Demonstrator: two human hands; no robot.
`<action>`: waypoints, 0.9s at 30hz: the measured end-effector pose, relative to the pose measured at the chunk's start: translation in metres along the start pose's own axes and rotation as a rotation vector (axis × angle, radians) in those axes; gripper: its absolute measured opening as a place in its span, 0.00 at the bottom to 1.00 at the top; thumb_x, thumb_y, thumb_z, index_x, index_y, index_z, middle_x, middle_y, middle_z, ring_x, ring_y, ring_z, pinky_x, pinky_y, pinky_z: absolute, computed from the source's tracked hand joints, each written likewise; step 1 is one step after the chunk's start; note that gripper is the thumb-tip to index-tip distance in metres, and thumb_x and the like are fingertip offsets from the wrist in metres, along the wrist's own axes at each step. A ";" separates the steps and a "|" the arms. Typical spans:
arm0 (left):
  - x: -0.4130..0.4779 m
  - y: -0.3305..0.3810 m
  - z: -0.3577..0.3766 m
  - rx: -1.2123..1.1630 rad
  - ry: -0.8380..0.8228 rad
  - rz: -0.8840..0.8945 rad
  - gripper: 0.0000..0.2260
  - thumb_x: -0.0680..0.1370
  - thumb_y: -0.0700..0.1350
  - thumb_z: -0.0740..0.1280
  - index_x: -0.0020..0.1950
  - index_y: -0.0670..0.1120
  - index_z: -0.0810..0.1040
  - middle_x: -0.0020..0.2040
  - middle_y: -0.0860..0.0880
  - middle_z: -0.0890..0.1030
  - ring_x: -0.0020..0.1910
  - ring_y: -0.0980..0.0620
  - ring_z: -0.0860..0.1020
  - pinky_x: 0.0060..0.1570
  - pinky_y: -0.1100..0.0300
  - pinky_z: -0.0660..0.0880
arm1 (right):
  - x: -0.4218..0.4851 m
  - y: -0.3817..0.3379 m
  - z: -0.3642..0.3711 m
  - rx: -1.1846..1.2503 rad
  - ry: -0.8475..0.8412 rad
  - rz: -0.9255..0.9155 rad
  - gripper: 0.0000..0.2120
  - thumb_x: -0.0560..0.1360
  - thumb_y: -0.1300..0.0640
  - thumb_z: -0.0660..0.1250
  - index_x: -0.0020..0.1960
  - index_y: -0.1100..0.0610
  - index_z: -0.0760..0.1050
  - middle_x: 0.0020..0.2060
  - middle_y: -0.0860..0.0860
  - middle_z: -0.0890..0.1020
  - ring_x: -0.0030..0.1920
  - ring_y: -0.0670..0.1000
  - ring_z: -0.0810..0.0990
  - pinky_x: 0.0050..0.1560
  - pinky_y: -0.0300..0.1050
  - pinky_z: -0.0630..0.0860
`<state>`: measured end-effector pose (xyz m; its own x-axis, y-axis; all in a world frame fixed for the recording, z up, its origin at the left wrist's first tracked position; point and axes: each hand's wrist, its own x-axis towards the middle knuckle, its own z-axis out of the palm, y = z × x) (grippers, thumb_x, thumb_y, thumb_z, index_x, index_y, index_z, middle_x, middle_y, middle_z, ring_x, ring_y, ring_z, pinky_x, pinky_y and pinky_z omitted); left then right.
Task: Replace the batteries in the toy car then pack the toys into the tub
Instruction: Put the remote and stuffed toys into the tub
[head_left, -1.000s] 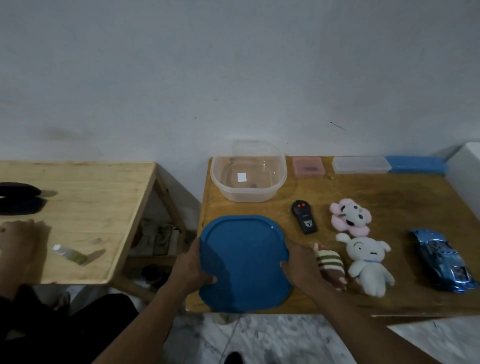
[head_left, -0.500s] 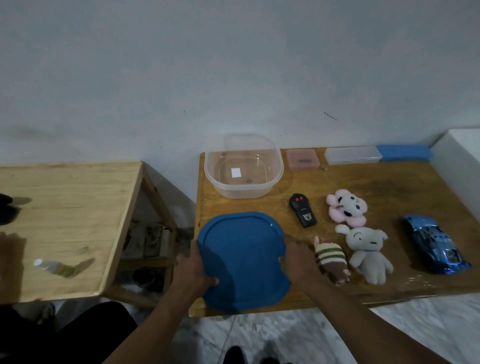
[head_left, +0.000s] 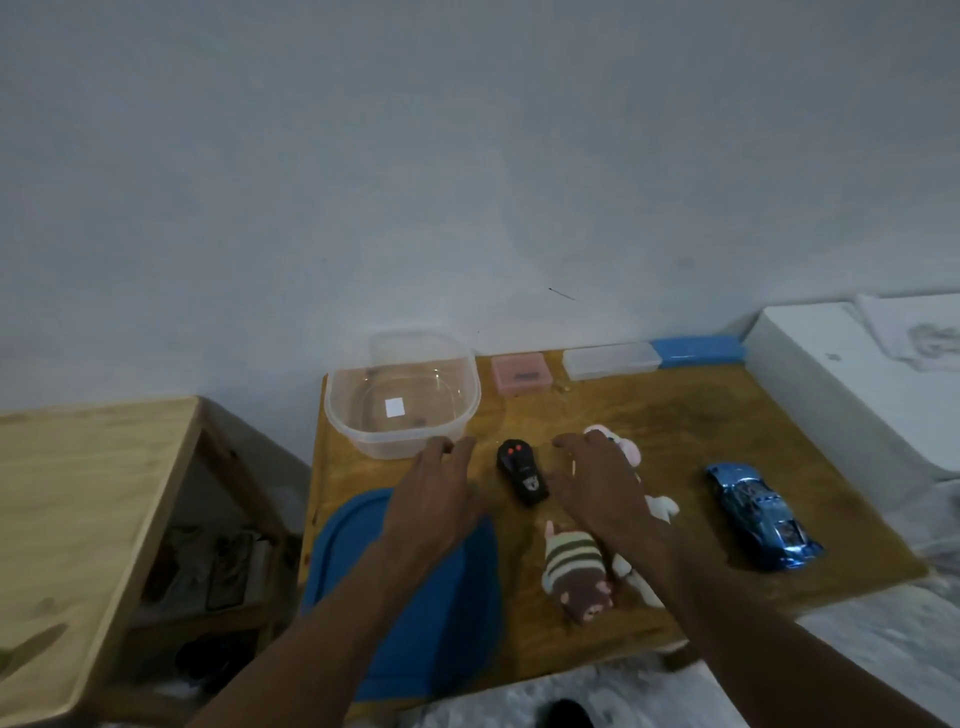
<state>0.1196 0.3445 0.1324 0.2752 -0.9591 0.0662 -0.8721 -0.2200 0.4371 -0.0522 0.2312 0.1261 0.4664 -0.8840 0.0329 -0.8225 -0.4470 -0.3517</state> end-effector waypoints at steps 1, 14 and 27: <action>0.009 0.010 0.006 0.006 -0.014 0.005 0.26 0.77 0.52 0.67 0.73 0.51 0.63 0.69 0.46 0.68 0.65 0.48 0.71 0.61 0.55 0.74 | 0.004 0.012 -0.003 -0.014 -0.008 -0.008 0.18 0.77 0.50 0.64 0.66 0.50 0.72 0.62 0.52 0.74 0.61 0.52 0.73 0.63 0.48 0.69; 0.080 0.090 0.096 0.209 -0.186 -0.188 0.27 0.79 0.52 0.61 0.76 0.47 0.56 0.75 0.44 0.60 0.74 0.44 0.58 0.72 0.48 0.61 | 0.059 0.134 -0.008 -0.092 -0.292 -0.249 0.24 0.78 0.49 0.60 0.73 0.49 0.61 0.66 0.54 0.69 0.64 0.55 0.68 0.67 0.49 0.64; 0.100 0.082 0.126 0.205 -0.236 -0.329 0.30 0.79 0.52 0.61 0.77 0.44 0.54 0.77 0.43 0.57 0.76 0.44 0.55 0.74 0.48 0.57 | 0.093 0.145 0.028 -0.099 -0.507 -0.247 0.32 0.76 0.50 0.63 0.75 0.39 0.53 0.76 0.54 0.53 0.71 0.61 0.60 0.68 0.54 0.64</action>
<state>0.0245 0.2085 0.0614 0.4717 -0.8415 -0.2635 -0.8226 -0.5276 0.2122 -0.1191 0.0883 0.0515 0.7263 -0.5866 -0.3583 -0.6847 -0.6639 -0.3008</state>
